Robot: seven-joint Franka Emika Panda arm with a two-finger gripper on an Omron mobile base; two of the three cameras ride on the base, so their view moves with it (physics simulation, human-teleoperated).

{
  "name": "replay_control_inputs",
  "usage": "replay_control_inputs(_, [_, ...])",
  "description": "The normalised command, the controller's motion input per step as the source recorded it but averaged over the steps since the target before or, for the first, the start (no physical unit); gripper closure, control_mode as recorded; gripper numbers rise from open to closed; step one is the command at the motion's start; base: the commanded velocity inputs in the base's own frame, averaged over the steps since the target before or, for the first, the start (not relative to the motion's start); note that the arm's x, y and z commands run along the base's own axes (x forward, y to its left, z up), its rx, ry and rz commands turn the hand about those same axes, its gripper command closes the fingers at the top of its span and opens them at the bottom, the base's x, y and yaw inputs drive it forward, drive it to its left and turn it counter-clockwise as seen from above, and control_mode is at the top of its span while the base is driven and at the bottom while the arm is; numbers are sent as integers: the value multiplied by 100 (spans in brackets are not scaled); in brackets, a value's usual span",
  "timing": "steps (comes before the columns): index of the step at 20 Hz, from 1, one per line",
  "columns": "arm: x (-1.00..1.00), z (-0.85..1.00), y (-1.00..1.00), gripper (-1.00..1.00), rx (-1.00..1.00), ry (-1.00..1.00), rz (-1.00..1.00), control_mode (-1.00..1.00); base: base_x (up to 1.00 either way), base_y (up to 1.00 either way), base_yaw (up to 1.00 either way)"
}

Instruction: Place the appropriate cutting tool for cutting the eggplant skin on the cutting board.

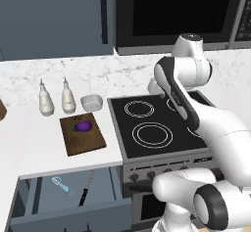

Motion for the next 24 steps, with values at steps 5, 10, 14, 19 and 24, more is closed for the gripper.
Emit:
replay_control_inputs(5, [-34, -7, 35, -100, -6, -5, 3, -100, 0, 0, 0])
replay_control_inputs(10, [-44, -86, 100, -100, -1, 13, 10, -100, 0, 0, 0])
replay_control_inputs(14, [-1, -100, 100, -100, 10, 41, 5, -100, 0, 0, 0])
replay_control_inputs(19, [8, -100, 100, -100, 18, 52, 0, -100, 0, 0, 0])
replay_control_inputs(24, [1, -100, 100, -100, 15, 45, 0, -100, 0, 0, 0])
